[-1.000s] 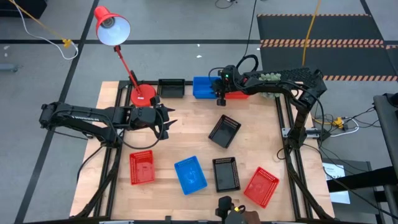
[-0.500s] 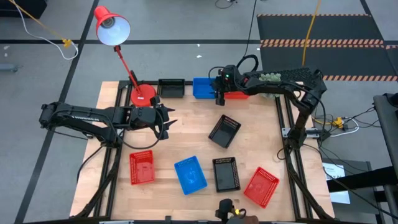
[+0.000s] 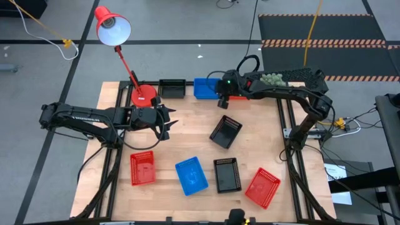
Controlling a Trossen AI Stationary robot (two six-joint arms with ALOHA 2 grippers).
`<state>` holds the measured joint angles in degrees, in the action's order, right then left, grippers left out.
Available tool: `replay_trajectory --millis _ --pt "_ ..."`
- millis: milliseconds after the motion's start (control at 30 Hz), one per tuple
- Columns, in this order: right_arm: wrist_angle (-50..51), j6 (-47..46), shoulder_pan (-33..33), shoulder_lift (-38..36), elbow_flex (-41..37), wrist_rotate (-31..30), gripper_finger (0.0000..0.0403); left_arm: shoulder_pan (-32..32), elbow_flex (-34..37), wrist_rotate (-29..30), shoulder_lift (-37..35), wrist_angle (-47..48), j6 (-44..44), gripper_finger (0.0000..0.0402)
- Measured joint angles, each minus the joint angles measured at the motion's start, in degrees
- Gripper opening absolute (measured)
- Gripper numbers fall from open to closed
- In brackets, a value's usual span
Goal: Stack baskets by color
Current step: Stack the middle blue bin on the top blue bin
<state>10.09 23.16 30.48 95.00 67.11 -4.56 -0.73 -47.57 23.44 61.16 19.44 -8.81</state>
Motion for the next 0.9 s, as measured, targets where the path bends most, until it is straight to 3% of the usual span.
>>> replay_trajectory --millis 200,400,567,900 --pt "0.41 -0.14 0.99 0.06 0.65 0.37 0.0086 0.00 0.00 0.00 -0.01 -0.02 0.32 0.0214" --pt "6.02 6.18 3.04 0.01 5.72 3.33 0.0009 0.00 0.00 0.00 0.00 -0.13 0.25 0.0214" --pt "6.96 7.02 7.61 1.56 6.21 10.51 0.0006 0.02 0.00 0.00 0.00 -1.38 0.08 0.0214" --pt "8.03 6.01 9.33 8.32 6.12 8.03 0.0001 0.07 -0.02 -1.11 0.01 -2.64 -1.19 0.0214"
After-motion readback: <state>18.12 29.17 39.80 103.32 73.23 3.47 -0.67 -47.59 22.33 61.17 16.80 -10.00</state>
